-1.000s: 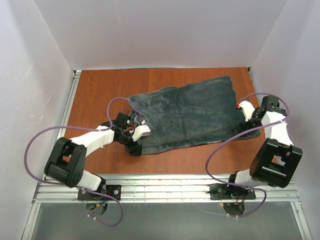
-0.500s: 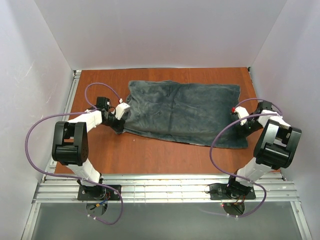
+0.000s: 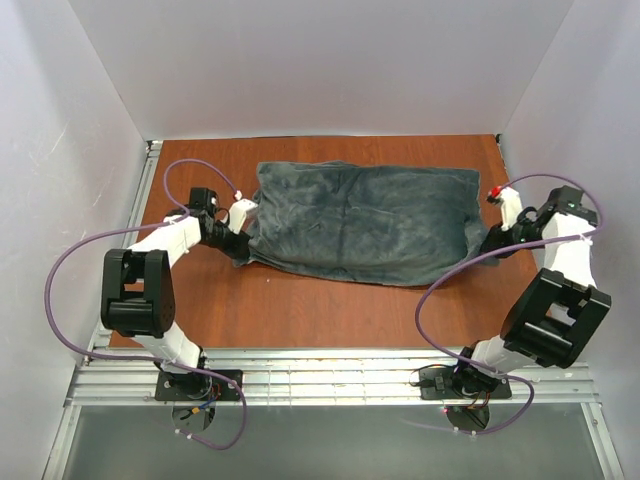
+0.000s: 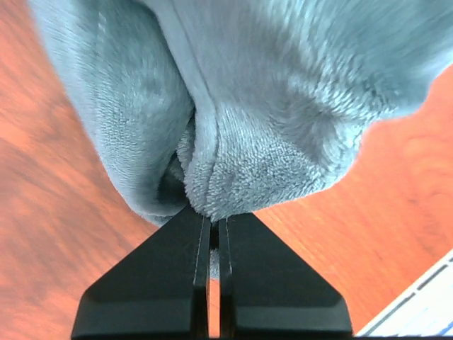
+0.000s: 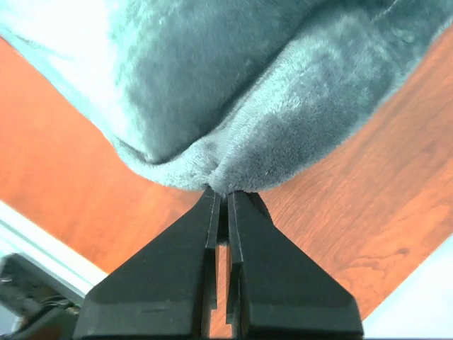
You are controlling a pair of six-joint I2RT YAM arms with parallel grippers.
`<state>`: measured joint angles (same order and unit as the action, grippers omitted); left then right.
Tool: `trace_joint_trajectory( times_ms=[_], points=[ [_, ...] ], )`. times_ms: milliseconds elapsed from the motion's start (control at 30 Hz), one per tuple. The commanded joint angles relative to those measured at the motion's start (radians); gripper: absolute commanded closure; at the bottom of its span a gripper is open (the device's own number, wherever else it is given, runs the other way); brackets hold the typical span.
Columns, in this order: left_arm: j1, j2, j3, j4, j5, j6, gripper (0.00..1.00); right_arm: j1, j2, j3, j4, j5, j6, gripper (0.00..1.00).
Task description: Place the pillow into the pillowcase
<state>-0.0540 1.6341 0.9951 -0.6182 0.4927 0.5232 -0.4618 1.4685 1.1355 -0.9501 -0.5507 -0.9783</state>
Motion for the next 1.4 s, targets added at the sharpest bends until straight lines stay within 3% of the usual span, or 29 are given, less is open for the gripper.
trace_joint_trajectory(
  times_ms=[0,200,300,467,600,733,800,833,867,1000,1100,1167,1200,1233,1300,1333,1367],
  points=[
    [0.045,-0.075,0.112,-0.057,0.101,-0.048,1.0,-0.066,-0.022,0.166,-0.177,-0.213,-0.02,0.99],
    [0.052,-0.132,0.22,-0.078,0.125,-0.095,1.0,-0.103,0.012,0.394,-0.236,-0.368,0.058,0.99],
    [0.12,-0.172,0.325,-0.101,0.175,-0.144,1.0,-0.123,0.019,0.562,-0.246,-0.446,0.177,0.99],
    [0.123,-0.356,0.442,-0.095,0.123,-0.206,1.0,-0.305,-0.008,0.794,-0.253,-0.616,0.308,0.99],
    [0.122,-0.497,0.508,-0.092,0.06,-0.242,1.0,-0.512,-0.072,0.84,-0.259,-0.732,0.339,0.99],
    [0.123,-0.577,0.539,-0.11,0.004,-0.235,1.0,-0.529,-0.118,0.805,-0.231,-0.772,0.363,0.99],
    [0.123,-0.574,0.518,-0.101,-0.006,-0.223,1.0,-0.458,-0.146,0.676,-0.109,-0.718,0.473,0.99],
    [0.123,-0.563,0.504,-0.1,-0.012,-0.218,1.0,-0.424,-0.181,0.609,0.065,-0.663,0.531,0.99],
    [0.123,-0.548,0.479,-0.094,-0.022,-0.218,1.0,-0.39,-0.194,0.56,0.124,-0.572,0.59,0.99],
    [0.123,-0.363,0.441,0.001,-0.063,-0.241,1.0,-0.108,-0.189,0.342,0.31,-0.332,0.673,0.99],
    [0.121,-0.156,0.497,0.088,-0.05,-0.273,1.0,0.04,-0.073,0.274,0.508,-0.096,0.766,0.99],
    [0.121,-0.033,0.548,0.138,-0.058,-0.311,1.0,0.107,0.034,0.344,0.559,0.015,0.783,0.99],
    [0.12,0.115,0.67,0.126,-0.119,-0.339,0.89,0.138,0.17,0.401,0.548,0.044,0.811,0.82],
    [0.124,0.192,0.738,0.105,-0.162,-0.354,0.78,0.144,0.243,0.569,0.525,0.093,0.823,0.65],
    [0.15,0.382,0.925,-0.045,-0.224,-0.385,0.64,0.147,0.381,0.778,0.333,0.152,0.822,0.5],
    [0.167,0.415,1.039,-0.086,-0.217,-0.422,0.57,0.147,0.473,0.919,0.268,0.159,0.776,0.39],
    [0.201,0.426,1.053,-0.104,-0.207,-0.437,0.51,0.147,0.493,0.961,0.21,0.155,0.745,0.36]
  ],
)
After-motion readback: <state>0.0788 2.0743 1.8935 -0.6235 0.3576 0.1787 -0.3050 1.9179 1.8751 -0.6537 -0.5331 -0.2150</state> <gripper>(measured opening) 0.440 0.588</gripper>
